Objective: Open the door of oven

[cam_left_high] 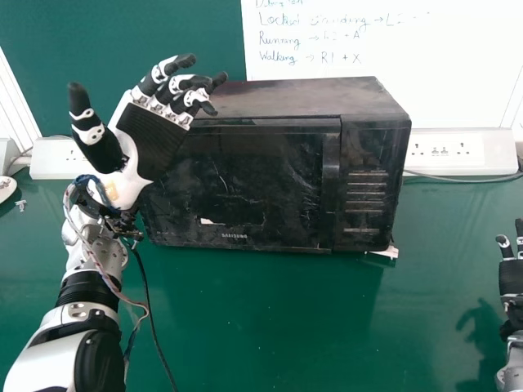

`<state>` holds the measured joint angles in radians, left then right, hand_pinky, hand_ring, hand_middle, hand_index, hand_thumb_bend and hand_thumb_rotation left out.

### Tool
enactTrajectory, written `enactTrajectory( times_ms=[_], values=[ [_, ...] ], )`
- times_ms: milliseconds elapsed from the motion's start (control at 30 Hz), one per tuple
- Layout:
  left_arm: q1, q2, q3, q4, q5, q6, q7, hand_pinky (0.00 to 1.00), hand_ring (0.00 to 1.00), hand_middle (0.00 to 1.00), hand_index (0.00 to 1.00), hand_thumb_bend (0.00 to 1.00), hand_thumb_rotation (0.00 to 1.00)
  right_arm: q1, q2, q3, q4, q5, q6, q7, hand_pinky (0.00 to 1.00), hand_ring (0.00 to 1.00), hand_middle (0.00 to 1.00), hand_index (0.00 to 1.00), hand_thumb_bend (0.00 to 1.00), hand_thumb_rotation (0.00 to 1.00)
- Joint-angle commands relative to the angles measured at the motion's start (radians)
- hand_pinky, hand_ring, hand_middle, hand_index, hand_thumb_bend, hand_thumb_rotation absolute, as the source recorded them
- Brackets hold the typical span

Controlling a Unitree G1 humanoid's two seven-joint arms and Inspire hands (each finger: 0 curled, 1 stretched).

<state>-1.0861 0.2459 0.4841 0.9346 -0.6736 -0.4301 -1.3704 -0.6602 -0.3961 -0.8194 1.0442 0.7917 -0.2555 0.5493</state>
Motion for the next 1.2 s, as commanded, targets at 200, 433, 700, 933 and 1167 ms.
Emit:
enactTrajectory(
  times_ms=[200,433,700,933,1167],
  values=[
    [-0.018,0.02,-0.003,-0.006,0.001,0.005,-0.002,0.25,0.31,0.4,0.5,0.5,0.1,0.001,0.007,0.002,-0.009,-0.002,-0.004,0.001,0.45,0.57,0.73,0.79,1.0,0.93],
    [-0.019,0.019,-0.004,-0.008,0.001,0.004,-0.001,0.25,0.31,0.4,0.5,0.5,0.1,0.001,0.005,0.002,-0.008,-0.002,-0.003,0.001,0.45,0.57,0.73,0.79,1.0,0.93],
    [-0.018,0.023,-0.002,-0.009,0.0,0.009,-0.002,0.25,0.31,0.4,0.5,0.5,0.1,0.003,0.01,0.004,-0.017,-0.002,-0.004,-0.002,0.45,0.57,0.73,0.79,1.0,0.93],
    [-0.02,0.024,-0.002,-0.007,0.0,0.009,-0.001,0.25,0.31,0.4,0.5,0.5,0.1,0.001,0.009,0.004,-0.016,-0.003,-0.003,-0.003,0.45,0.57,0.73,0.79,1.0,0.93],
    [-0.019,0.023,-0.003,-0.012,0.0,0.011,0.0,0.25,0.31,0.4,0.5,0.5,0.1,0.003,0.009,0.004,-0.02,-0.002,-0.002,-0.003,0.45,0.57,0.73,0.79,1.0,0.93]
  ],
)
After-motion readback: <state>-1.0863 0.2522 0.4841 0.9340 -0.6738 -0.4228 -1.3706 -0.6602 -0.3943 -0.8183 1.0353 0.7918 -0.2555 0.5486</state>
